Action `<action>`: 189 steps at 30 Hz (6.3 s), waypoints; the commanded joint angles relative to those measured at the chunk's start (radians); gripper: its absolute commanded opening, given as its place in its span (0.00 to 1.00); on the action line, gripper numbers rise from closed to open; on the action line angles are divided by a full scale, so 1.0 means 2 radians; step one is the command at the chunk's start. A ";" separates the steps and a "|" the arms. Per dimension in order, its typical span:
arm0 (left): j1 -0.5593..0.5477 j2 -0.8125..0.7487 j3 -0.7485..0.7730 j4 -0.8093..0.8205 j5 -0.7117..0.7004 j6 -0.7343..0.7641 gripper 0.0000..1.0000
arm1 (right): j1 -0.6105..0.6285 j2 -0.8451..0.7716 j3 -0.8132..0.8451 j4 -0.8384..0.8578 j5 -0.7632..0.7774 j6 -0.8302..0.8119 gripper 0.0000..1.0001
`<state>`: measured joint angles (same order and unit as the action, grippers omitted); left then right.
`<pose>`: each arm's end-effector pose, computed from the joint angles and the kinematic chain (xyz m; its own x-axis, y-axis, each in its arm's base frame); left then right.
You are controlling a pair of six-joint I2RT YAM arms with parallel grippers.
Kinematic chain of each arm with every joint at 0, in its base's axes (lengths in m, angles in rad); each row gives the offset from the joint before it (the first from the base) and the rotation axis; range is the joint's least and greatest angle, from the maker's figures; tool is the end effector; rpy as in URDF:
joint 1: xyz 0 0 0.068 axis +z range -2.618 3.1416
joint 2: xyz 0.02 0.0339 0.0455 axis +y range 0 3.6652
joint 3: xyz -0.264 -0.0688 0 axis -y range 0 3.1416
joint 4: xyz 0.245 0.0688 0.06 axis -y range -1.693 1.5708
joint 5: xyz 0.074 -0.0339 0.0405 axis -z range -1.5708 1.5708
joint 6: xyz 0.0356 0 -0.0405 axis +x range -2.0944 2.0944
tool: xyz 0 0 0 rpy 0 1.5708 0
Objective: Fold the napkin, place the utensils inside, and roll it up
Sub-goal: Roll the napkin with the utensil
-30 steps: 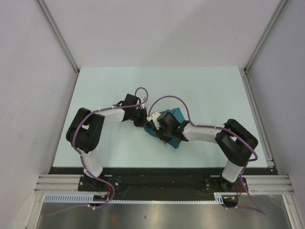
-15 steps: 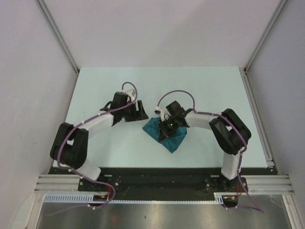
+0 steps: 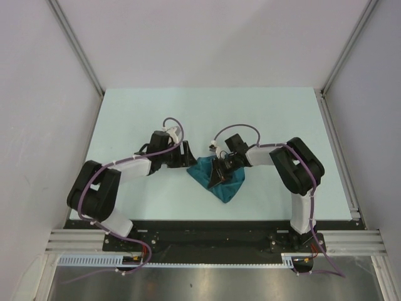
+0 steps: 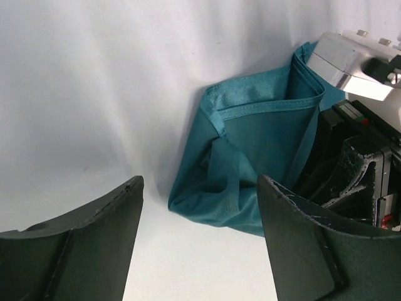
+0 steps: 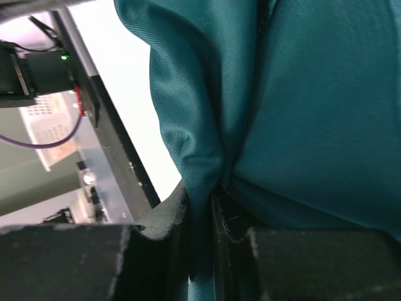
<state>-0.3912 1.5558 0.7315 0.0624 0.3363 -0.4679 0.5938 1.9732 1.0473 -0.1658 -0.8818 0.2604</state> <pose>0.2768 -0.1269 0.1641 -0.8314 -0.1176 -0.5430 0.2304 0.8163 -0.5296 0.2856 0.2260 0.1109 -0.8782 -0.3954 -0.2691 -0.4393 0.4446 0.7806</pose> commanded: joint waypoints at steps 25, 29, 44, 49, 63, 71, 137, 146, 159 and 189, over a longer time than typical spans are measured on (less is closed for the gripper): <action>-0.034 0.105 0.019 0.053 0.104 -0.010 0.00 | -0.055 0.044 -0.018 0.029 -0.068 0.007 0.21; -0.034 0.103 0.032 0.010 0.076 -0.006 0.00 | -0.058 0.018 -0.012 0.004 -0.056 -0.010 0.39; -0.034 0.125 0.086 -0.073 0.041 -0.001 0.00 | 0.038 -0.256 -0.036 -0.133 0.323 -0.050 0.78; -0.034 0.126 0.091 -0.076 0.039 0.001 0.00 | 0.100 -0.275 -0.063 -0.131 0.402 -0.011 0.79; -0.033 0.129 0.101 -0.086 0.036 0.003 0.00 | 0.134 -0.225 -0.073 -0.163 0.388 0.022 0.69; -0.032 0.132 0.104 -0.089 0.034 0.004 0.00 | 0.133 -0.222 -0.083 -0.196 0.345 0.060 0.49; -0.028 0.169 0.157 -0.116 0.050 0.010 0.00 | 0.192 -0.119 -0.028 -0.021 0.490 -0.108 0.71; -0.022 0.153 0.173 -0.108 0.056 -0.003 0.18 | 0.174 -0.093 -0.047 -0.031 0.449 -0.087 0.57; 0.050 0.049 0.085 -0.063 0.001 -0.038 0.77 | 0.131 -0.113 -0.100 -0.004 0.235 -0.024 0.37; -0.031 0.036 -0.047 0.118 0.114 -0.056 0.74 | 0.026 -0.039 -0.050 -0.019 0.032 0.001 0.37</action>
<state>-0.4351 1.5944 0.6006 0.2768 0.5430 -0.5755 0.6411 1.8614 0.9283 -0.1600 -0.8322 0.2901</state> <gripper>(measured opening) 0.753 0.369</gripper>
